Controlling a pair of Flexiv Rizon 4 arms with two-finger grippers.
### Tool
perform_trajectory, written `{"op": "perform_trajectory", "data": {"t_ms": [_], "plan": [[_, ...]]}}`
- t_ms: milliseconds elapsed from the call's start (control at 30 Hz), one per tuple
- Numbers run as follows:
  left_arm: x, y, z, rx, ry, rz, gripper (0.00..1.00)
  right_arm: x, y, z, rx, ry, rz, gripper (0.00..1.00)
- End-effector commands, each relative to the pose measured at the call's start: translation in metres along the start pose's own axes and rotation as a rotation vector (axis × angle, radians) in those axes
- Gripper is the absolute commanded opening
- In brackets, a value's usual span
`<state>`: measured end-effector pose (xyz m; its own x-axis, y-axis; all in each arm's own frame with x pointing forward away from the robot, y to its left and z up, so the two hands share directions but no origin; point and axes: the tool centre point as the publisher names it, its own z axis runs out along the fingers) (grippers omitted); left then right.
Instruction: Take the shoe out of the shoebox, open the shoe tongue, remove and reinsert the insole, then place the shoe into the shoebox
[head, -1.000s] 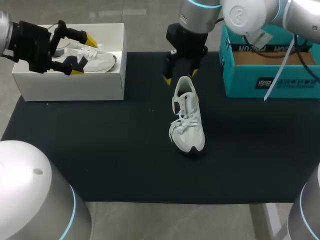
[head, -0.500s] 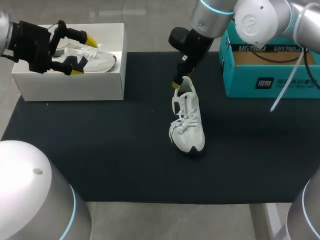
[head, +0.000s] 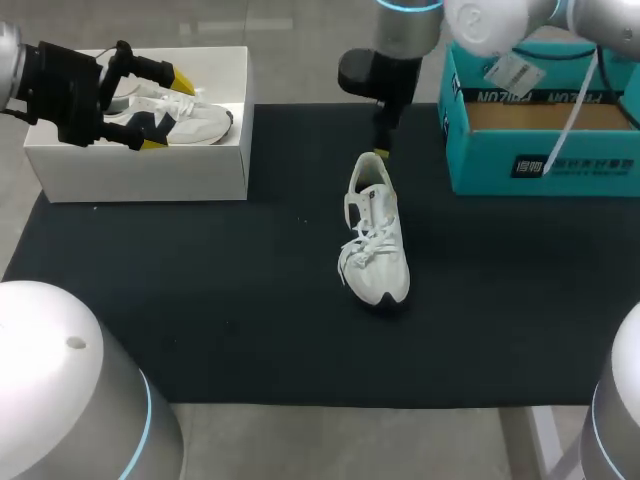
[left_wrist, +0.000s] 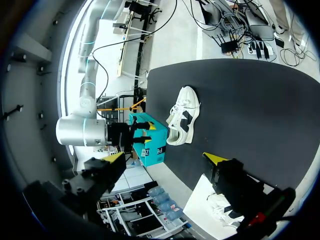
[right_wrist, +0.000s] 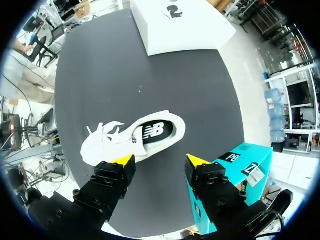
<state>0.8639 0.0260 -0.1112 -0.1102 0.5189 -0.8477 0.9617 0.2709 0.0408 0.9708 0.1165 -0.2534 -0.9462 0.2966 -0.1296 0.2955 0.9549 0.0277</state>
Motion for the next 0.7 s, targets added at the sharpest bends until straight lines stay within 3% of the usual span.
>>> {"op": "perform_trajectory", "data": {"t_ms": [33, 300, 400, 533, 633, 700], "plan": [[-0.001, 0.001, 0.0, 0.001, 0.005, 0.0, 1.0, -0.009, 0.005, 0.005, 0.037, -0.016, -0.032, 0.43], [-0.001, 0.001, 0.0, 0.001, 0.005, 0.0, 1.0, -0.028, 0.009, 0.011, 0.034, -0.034, -0.108, 0.57], [-0.001, 0.001, 0.0, 0.001, 0.005, 0.0, 1.0, -0.033, 0.012, 0.015, 0.03, -0.035, -0.124, 0.82], [-0.001, 0.001, 0.0, 0.001, 0.005, 0.0, 1.0, -0.041, 0.02, 0.023, 0.027, -0.033, -0.141, 0.85], [-0.001, 0.001, 0.0, 0.001, 0.005, 0.0, 1.0, -0.046, 0.024, 0.031, 0.034, -0.03, -0.165, 0.99], [-0.001, 0.001, 0.0, 0.001, 0.005, 0.0, 1.0, -0.049, 0.027, 0.036, 0.04, -0.029, -0.18, 0.97]]}}
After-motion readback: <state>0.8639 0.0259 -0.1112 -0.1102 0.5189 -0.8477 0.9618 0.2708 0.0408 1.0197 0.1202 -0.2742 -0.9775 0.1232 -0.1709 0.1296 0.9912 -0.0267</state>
